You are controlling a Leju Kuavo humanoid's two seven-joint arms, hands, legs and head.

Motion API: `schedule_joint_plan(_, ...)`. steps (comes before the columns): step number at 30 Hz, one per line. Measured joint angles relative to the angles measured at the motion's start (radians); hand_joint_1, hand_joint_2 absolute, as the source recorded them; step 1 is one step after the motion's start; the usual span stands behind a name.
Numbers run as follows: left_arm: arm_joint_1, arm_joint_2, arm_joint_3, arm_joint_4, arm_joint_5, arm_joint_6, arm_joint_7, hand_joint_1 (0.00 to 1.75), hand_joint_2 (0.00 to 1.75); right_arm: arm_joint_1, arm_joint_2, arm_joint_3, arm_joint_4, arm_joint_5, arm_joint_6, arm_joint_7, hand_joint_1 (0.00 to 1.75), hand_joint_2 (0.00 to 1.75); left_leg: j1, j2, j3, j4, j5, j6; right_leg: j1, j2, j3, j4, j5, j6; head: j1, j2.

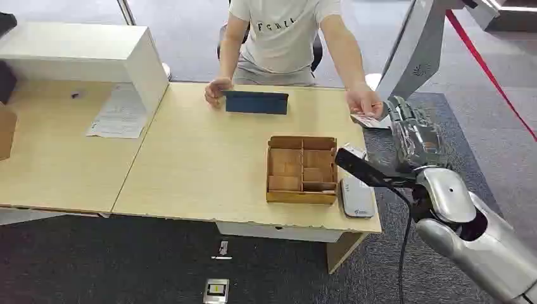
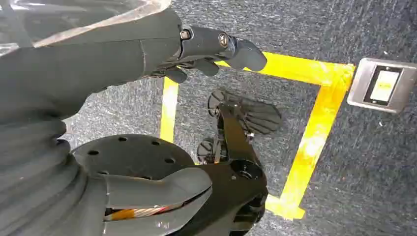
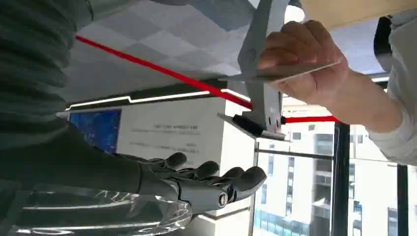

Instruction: Pass the card to the sensor for recognition and then transmit it.

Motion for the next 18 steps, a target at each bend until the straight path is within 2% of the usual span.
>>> schedule_joint_plan(10,0.000,-0.010,-0.004,0.000,0.003,0.022,0.010,0.00,1.75,0.062,0.017,0.014,0.048,0.306,-0.031,0.020,0.00,1.75,0.000,0.000,0.000,0.000,0.000,0.000,0.000,0.000,0.000,0.000,0.000,0.000,0.000,0.000)
schedule_joint_plan(18,0.000,-0.010,-0.016,0.000,0.003,0.032,0.022,0.00,1.75,0.079,0.019,0.008,0.070,0.328,-0.050,0.022,0.00,1.75,0.000,0.000,0.000,0.000,0.000,0.000,0.000,0.000,0.000,0.000,0.000,0.000,0.000,0.000)
